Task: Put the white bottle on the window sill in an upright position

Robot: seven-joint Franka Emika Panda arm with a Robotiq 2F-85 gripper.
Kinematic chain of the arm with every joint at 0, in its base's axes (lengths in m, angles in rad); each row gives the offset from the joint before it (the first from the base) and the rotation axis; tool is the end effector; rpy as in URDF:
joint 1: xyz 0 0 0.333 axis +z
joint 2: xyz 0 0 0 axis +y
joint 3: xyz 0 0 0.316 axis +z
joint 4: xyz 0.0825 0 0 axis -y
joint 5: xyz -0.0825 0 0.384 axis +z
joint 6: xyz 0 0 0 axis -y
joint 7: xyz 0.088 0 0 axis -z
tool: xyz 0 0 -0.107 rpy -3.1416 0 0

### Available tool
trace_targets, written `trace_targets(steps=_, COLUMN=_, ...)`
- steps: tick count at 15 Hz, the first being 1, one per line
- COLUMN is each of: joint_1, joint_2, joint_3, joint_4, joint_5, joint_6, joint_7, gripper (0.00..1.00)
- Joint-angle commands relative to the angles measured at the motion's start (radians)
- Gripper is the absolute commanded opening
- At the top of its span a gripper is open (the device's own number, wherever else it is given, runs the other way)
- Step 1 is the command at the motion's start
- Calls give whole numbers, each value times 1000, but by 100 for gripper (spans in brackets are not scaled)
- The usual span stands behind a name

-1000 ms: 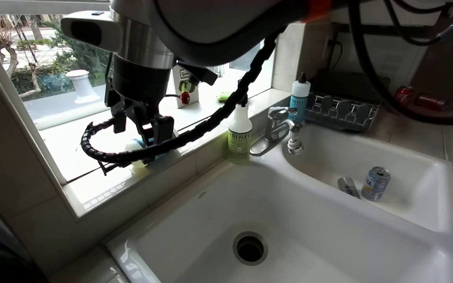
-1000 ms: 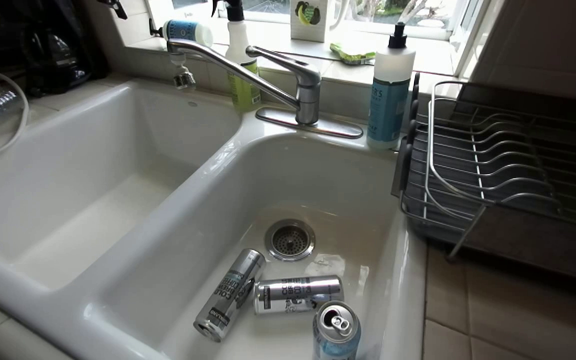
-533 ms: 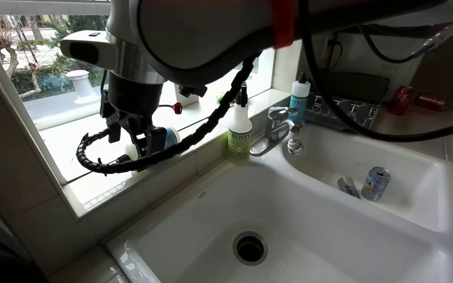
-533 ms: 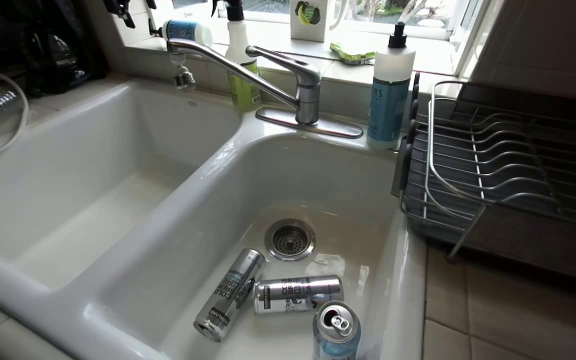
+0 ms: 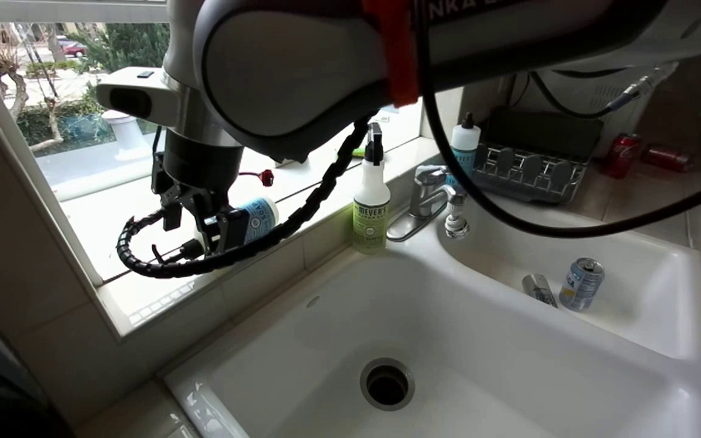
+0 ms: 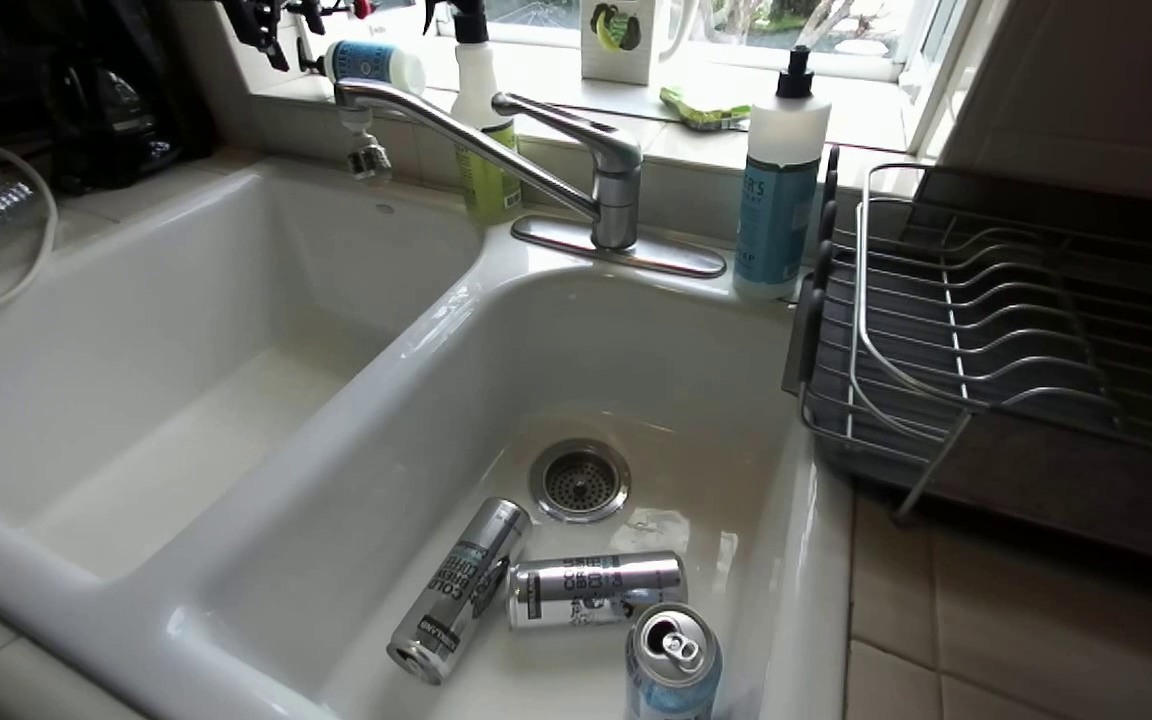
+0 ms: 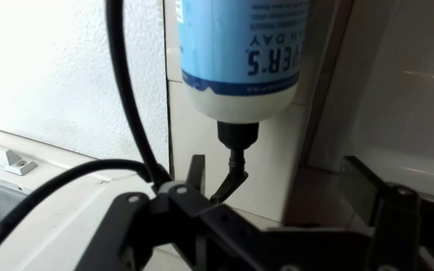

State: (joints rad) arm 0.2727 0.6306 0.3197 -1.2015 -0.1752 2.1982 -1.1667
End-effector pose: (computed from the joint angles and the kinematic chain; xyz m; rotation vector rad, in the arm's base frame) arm 0.6726 0.3610 0.4674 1.9277 2.2812 0.5784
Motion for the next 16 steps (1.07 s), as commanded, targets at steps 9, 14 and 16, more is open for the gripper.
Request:
trace_targets(steps=9, joint_1=15, joint_2=88, joint_3=-4, joint_4=100, joint_5=-17, joint_6=7, joint_7=-30, gripper=73)
trace_targets(steps=14, joint_1=16, joint_2=104, joint_3=-6, joint_4=122, joint_5=-20, joint_6=-3, joint_7=-35, gripper=81)
trace_targets(steps=16, joint_1=19, joint_2=107, joint_3=-11, joint_4=125, joint_5=-29, joint_6=-5, joint_7=-36, gripper=91)
